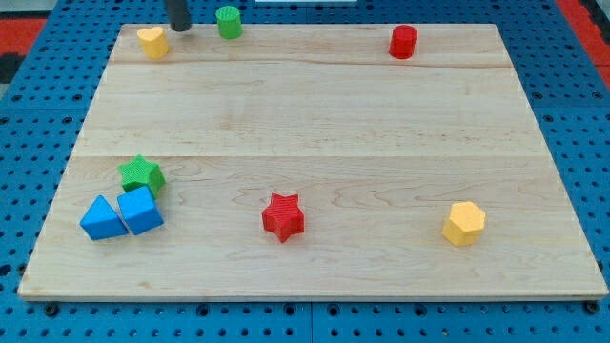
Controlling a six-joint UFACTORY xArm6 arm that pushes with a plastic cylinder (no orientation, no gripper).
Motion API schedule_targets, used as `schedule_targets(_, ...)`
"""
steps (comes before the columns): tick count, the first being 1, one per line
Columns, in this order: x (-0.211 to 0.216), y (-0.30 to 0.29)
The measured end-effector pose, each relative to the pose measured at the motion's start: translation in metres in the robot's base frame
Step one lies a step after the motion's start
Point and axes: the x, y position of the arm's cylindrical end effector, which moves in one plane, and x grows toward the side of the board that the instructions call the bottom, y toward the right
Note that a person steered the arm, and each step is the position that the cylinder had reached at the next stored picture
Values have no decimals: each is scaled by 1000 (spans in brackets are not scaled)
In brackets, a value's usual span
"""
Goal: Place the arm parallel to the green star
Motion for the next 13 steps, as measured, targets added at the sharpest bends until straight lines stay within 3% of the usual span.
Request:
schedule_targets(2, 48, 85)
schedule_targets(3, 1, 117)
schedule_targets(4, 1, 117)
schedule_targets(5, 0, 82)
schedule_targets(6, 2, -5)
schedule_targets(7, 28, -56)
schedule_targets(8, 33, 3)
schedule_targets(10, 23, -4)
schedule_targets(11, 43, 13)
schedule_targets(12, 126, 3)
schedule_targets(13, 132, -91)
